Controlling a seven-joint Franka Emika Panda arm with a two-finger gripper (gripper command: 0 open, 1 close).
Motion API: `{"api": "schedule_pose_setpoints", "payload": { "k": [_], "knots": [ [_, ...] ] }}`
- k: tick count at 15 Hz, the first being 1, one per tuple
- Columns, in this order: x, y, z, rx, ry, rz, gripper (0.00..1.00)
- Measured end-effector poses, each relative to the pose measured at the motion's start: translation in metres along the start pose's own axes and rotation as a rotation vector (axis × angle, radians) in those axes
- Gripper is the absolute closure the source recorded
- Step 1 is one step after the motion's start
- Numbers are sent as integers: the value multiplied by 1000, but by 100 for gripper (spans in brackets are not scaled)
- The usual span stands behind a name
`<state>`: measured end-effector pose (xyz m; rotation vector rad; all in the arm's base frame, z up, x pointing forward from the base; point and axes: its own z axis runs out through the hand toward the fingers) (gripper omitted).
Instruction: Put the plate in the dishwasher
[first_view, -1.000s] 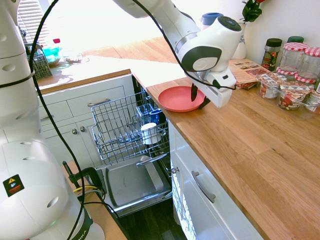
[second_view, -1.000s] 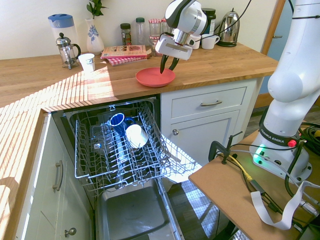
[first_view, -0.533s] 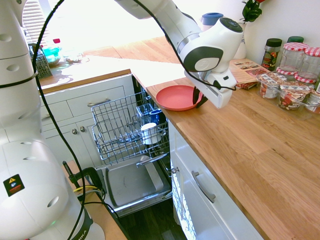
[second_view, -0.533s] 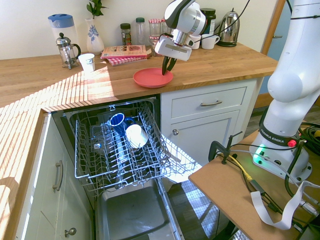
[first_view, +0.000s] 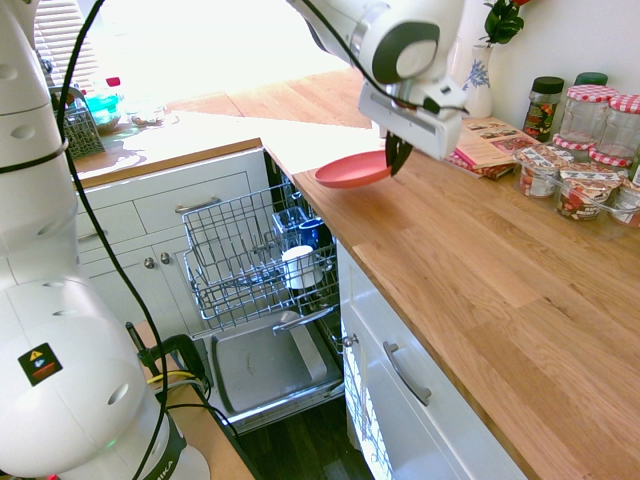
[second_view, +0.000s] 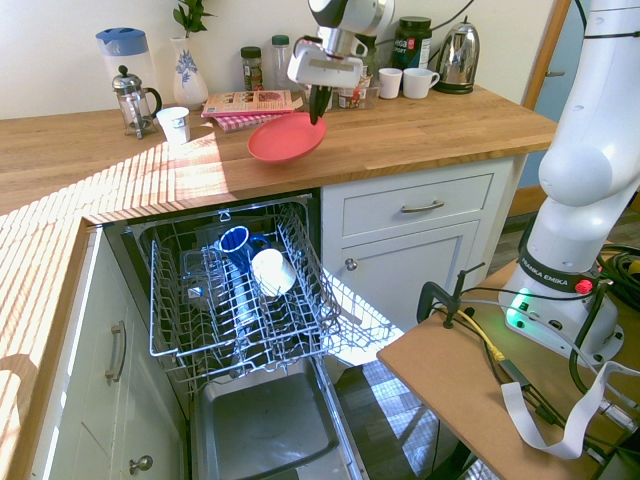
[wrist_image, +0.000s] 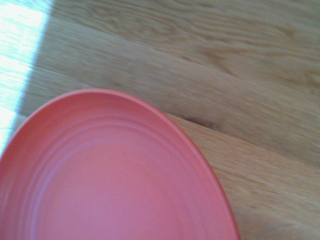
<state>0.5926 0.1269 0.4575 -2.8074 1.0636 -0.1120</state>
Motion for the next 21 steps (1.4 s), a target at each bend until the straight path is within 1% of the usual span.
{"api": "schedule_pose_setpoints", "payload": {
  "k": [2, 3, 4, 5, 7, 8, 9, 10, 11, 14, 15, 16, 19, 21],
  "knots": [
    [-81, -70, -44, -74, 98, -76, 100],
    [-135, -102, -54, -105, 147, -117, 100],
    [-190, -130, -52, -135, 193, -161, 100],
    [-244, -152, -41, -165, 239, -206, 100],
    [-342, -183, 0, -224, 340, -301, 100],
    [-383, -192, 23, -255, 393, -355, 100],
    [-413, -198, 42, -287, 446, -406, 100],
    [-430, -203, 54, -320, 498, -449, 100],
    [-435, -209, 58, -356, 550, -488, 100],
    [-420, -227, 47, -464, 680, -600, 100],
    [-421, -231, 53, -502, 708, -636, 100],
    [-430, -234, 67, -541, 734, -679, 100],
    [-486, -231, 134, -663, 817, -827, 100],
    [-504, -224, 166, -759, 866, -916, 100]
  ]
}}
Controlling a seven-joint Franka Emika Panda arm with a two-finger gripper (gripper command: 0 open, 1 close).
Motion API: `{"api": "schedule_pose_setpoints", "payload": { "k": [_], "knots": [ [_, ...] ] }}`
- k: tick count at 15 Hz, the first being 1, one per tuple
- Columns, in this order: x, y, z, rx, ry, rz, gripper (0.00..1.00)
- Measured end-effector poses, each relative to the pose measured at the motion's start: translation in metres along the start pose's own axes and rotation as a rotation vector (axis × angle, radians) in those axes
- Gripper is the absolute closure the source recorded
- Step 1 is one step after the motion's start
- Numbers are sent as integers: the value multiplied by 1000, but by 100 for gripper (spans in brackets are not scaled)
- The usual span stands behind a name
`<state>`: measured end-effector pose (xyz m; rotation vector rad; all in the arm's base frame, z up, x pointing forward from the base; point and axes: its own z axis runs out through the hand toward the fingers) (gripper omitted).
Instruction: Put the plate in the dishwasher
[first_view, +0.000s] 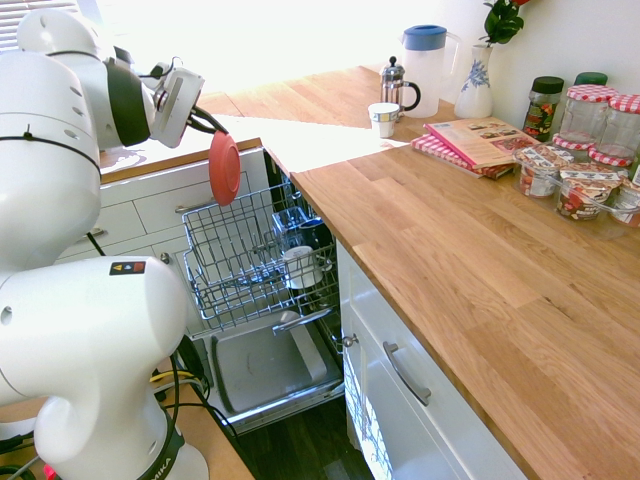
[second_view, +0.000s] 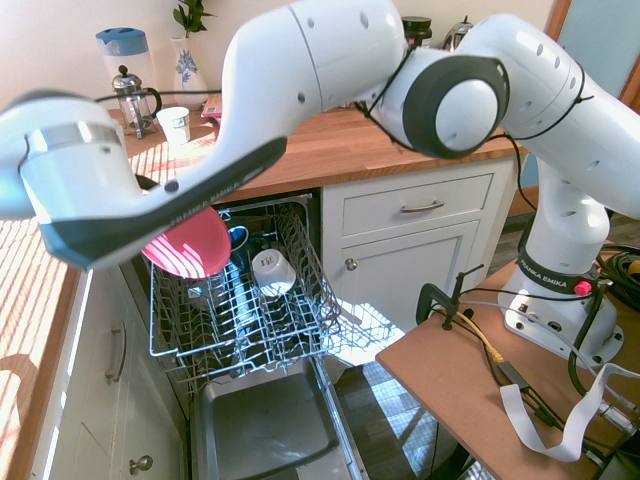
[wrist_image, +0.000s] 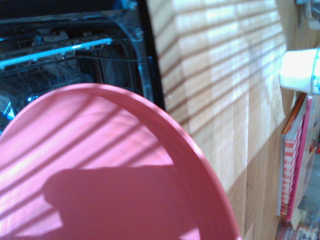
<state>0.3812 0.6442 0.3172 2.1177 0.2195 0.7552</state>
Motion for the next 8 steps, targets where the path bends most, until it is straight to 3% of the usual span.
{"api": "schedule_pose_setpoints", "payload": {
  "k": [4, 8],
  "knots": [
    [-27, -30, 23, -121, -10, -202, 100],
    [-61, -70, 26, -85, -59, -261, 100]
  ]
}}
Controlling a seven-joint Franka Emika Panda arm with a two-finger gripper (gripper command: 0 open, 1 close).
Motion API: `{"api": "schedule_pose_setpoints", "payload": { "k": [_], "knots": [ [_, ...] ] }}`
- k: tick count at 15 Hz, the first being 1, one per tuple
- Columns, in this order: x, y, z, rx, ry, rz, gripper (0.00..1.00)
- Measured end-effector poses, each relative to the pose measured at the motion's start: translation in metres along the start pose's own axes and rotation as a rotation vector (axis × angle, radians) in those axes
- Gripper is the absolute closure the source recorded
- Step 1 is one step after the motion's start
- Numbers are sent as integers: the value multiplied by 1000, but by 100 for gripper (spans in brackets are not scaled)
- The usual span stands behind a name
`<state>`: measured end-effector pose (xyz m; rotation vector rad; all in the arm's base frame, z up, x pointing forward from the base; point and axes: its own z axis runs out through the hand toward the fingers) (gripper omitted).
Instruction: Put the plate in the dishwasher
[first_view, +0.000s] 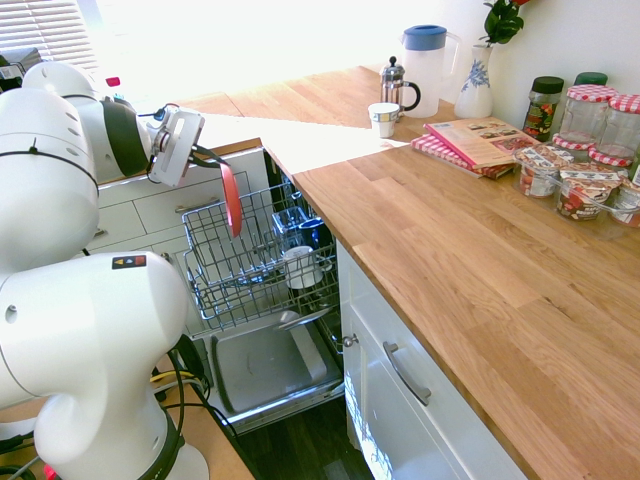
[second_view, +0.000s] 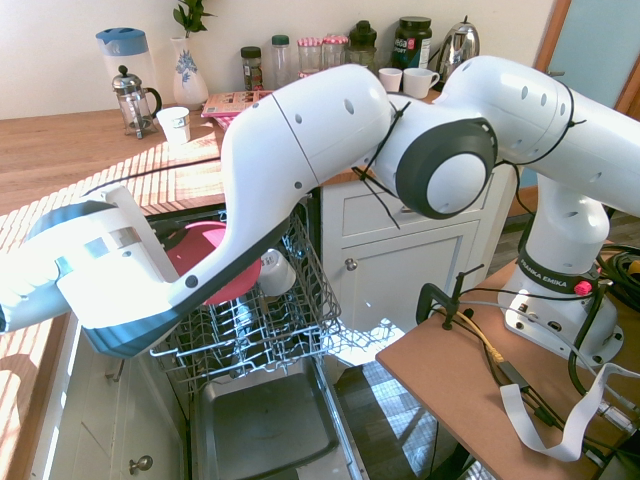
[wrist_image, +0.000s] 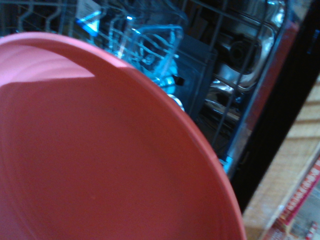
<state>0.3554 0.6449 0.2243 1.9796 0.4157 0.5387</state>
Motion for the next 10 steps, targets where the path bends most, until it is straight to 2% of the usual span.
{"api": "schedule_pose_setpoints", "payload": {
  "k": [4, 8, 9, 10],
  "knots": [
    [-19, -32, -8, 77, -56, -36, 100],
    [-29, -45, 3, 81, -133, -58, 100],
    [-30, -43, 4, 90, -167, -68, 0],
    [-33, -41, 4, 101, -205, -82, 0]
  ]
}}
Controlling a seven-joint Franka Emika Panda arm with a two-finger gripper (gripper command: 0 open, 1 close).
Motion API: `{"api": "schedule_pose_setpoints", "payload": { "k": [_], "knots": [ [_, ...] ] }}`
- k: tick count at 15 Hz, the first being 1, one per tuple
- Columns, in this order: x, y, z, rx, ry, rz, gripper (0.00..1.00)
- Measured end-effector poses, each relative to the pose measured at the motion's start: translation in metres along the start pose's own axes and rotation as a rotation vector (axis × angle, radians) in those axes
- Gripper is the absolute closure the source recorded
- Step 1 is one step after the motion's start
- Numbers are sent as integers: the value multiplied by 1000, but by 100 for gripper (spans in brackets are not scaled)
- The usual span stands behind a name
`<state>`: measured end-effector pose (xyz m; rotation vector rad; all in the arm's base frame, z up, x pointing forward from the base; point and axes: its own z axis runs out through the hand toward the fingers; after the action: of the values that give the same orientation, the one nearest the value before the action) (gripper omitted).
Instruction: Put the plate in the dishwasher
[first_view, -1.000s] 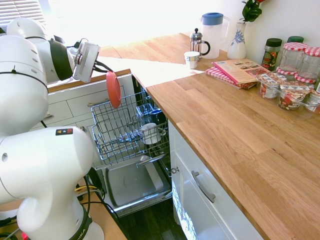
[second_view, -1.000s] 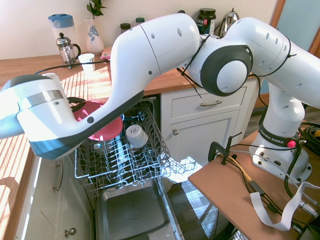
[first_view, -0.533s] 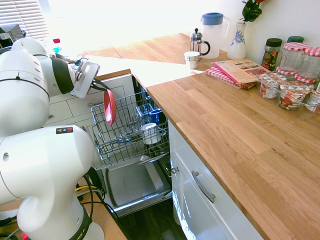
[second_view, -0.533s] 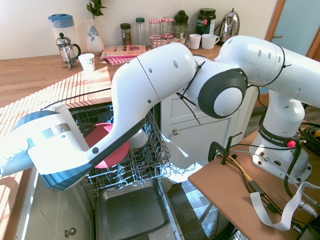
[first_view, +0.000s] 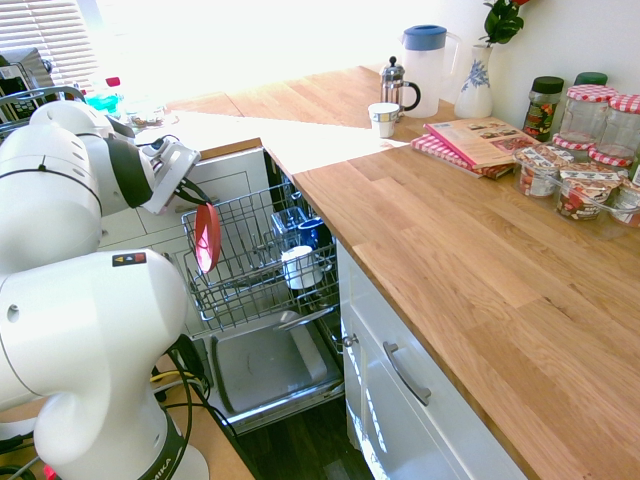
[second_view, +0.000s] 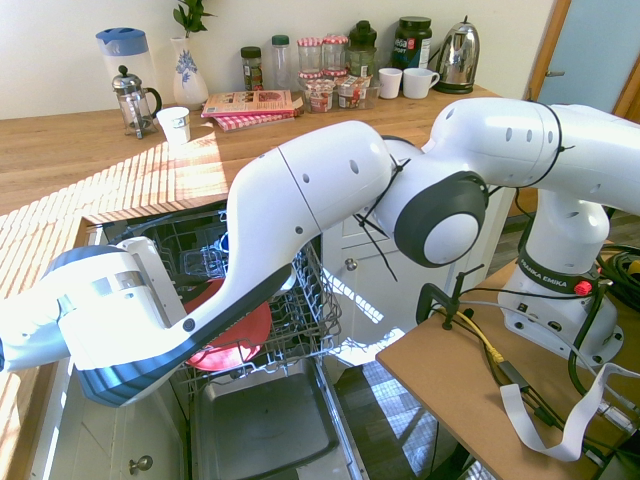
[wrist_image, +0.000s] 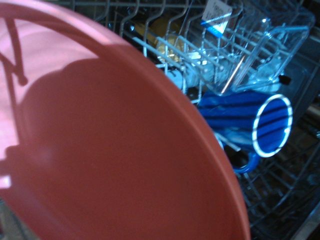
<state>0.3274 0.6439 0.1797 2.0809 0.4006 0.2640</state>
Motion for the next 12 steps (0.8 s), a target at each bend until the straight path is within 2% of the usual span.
{"api": "schedule_pose_setpoints", "payload": {
  "k": [8, 12],
  "knots": [
    [-23, 7, -8, 126, -214, -197, 0],
    [-32, 1, -11, 163, -256, -235, 0]
  ]
}}
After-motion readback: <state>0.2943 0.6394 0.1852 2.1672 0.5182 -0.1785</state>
